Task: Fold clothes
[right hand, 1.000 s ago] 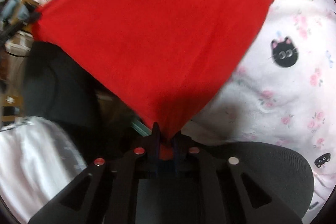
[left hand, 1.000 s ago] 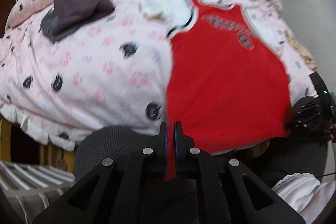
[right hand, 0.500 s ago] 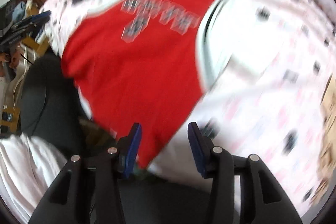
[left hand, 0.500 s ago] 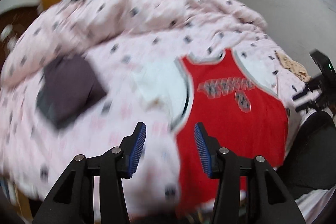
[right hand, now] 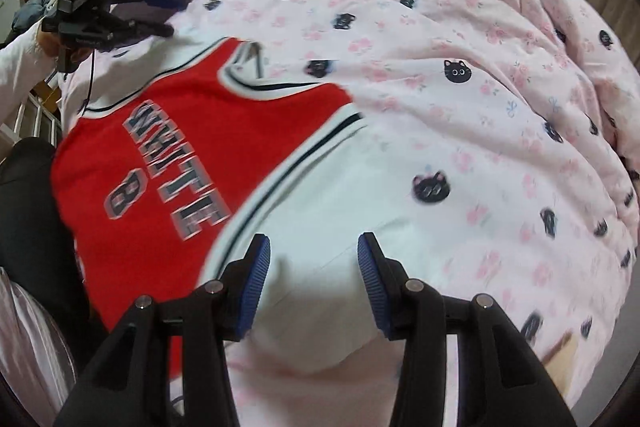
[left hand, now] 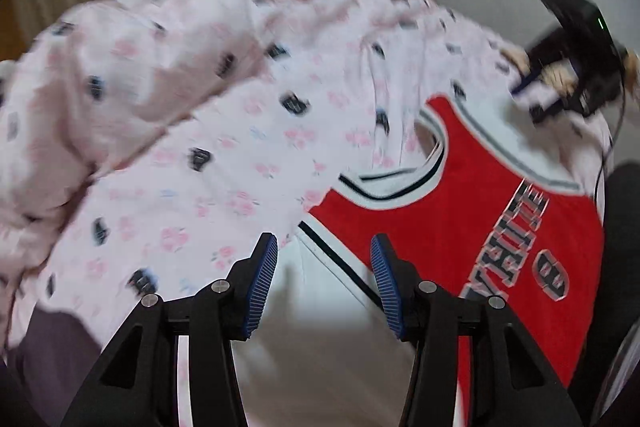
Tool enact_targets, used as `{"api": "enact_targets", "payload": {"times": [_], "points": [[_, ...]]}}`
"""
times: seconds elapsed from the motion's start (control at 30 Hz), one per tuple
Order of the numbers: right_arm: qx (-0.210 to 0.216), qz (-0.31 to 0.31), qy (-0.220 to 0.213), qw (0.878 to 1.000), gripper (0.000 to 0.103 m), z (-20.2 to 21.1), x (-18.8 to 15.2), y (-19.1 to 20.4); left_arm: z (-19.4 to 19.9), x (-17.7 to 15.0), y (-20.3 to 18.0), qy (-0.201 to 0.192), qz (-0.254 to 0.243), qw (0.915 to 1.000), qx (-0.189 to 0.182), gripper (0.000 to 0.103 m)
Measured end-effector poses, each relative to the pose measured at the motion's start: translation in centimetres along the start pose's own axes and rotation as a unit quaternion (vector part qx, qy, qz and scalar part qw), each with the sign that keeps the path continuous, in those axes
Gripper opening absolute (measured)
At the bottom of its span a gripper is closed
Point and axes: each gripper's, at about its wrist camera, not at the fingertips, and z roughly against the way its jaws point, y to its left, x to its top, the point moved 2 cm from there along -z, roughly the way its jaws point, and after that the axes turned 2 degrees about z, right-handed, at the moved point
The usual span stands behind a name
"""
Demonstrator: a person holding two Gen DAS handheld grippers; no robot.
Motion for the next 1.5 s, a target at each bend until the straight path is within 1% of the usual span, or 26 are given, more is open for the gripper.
{"api": "enact_targets", "payload": {"times": [0.1, 0.2, 0.43, 0.53, 0.6, 0.67, 0.77, 0.8, 0.83, 0.87, 0.9, 0.93, 0.97, 1.03, 1.17, 1.3, 1.4, 1.5], "points": [[0.010, 0.005, 0.005, 1.000, 0.047, -1.8, 1.4, -2.0, -2.2, 0.3, 0.9, 0.022, -0.005, 0.9997, -0.013, 0.043], [0.019, 0.011, 0.012, 1.000, 0.047, -3.1, 2.5, -3.9, -3.5, 0.6, 1.6, 0.031, -0.004, 0.9991, -0.029, 0.043], [0.043, 0.025, 0.012, 0.999, 0.047, -5.2, 3.7, -5.3, -5.5, 0.8, 1.9, 0.053, -0.020, 0.9960, -0.069, 0.043], [0.051, 0.033, 0.011, 0.998, 0.047, -5.7, 4.2, -5.6, -5.9, 0.8, 1.6, 0.061, -0.025, 0.9940, -0.087, 0.037], [0.059, 0.035, 0.011, 0.998, 0.047, -6.0, 4.4, -5.7, -6.3, 0.8, 1.4, 0.068, -0.029, 0.9927, -0.095, 0.035], [0.070, 0.032, 0.011, 0.997, 0.047, -6.5, 4.7, -5.8, -6.6, 0.8, 1.1, 0.071, -0.028, 0.9917, -0.104, 0.027], [0.090, 0.026, 0.013, 0.996, 0.047, -7.4, 4.8, -5.7, -6.7, 0.8, 0.8, 0.073, -0.030, 0.9909, -0.109, 0.020], [0.099, 0.022, 0.015, 0.995, 0.047, -7.6, 4.7, -5.6, -6.6, 0.8, 0.7, 0.072, -0.031, 0.9910, -0.108, 0.019], [0.115, 0.017, 0.020, 0.993, 0.044, -7.9, 4.5, -5.5, -6.5, 0.8, 0.6, 0.071, -0.031, 0.9911, -0.108, 0.013], [0.128, 0.013, 0.024, 0.991, 0.031, -8.0, 4.4, -5.4, -6.4, 0.8, 0.6, 0.070, -0.031, 0.9913, -0.107, 0.009], [0.138, 0.010, 0.027, 0.990, 0.023, -8.0, 4.2, -5.3, -6.2, 0.9, 0.6, 0.068, -0.030, 0.9917, -0.105, 0.009], [0.146, 0.008, 0.030, 0.989, 0.009, -8.0, 4.0, -5.2, -6.1, 1.0, 0.6, 0.066, -0.032, 0.9922, -0.101, 0.008], [0.149, 0.007, 0.031, 0.988, 0.006, -7.9, 3.9, -5.2, -5.9, 1.1, 0.6, 0.064, -0.033, 0.9927, -0.097, 0.007], [0.147, 0.004, 0.024, 0.989, 0.005, -7.2, 3.7, -5.3, -5.4, 1.3, 0.6, 0.056, -0.034, 0.9940, -0.088, 0.007], [0.135, -0.002, 0.007, 0.991, 0.004, -5.6, 3.7, -5.5, -3.5, 2.0, 1.3, 0.020, -0.019, 0.9974, -0.066, 0.007], [0.116, -0.003, -0.006, 0.993, 0.004, -3.8, 4.0, -5.5, -1.4, 2.7, 2.2, -0.011, -0.003, 0.9989, -0.046, 0.007], [0.104, -0.016, -0.017, 0.994, 0.004, -2.7, 4.7, -6.0, -0.9, 3.5, 2.4, -0.023, -0.004, 0.9995, -0.022, 0.007], [0.073, -0.027, -0.018, 0.997, 0.003, -1.9, 5.2, -7.0, -0.8, 4.1, 2.8, -0.029, 0.003, 0.9996, -0.002, 0.007]]}}
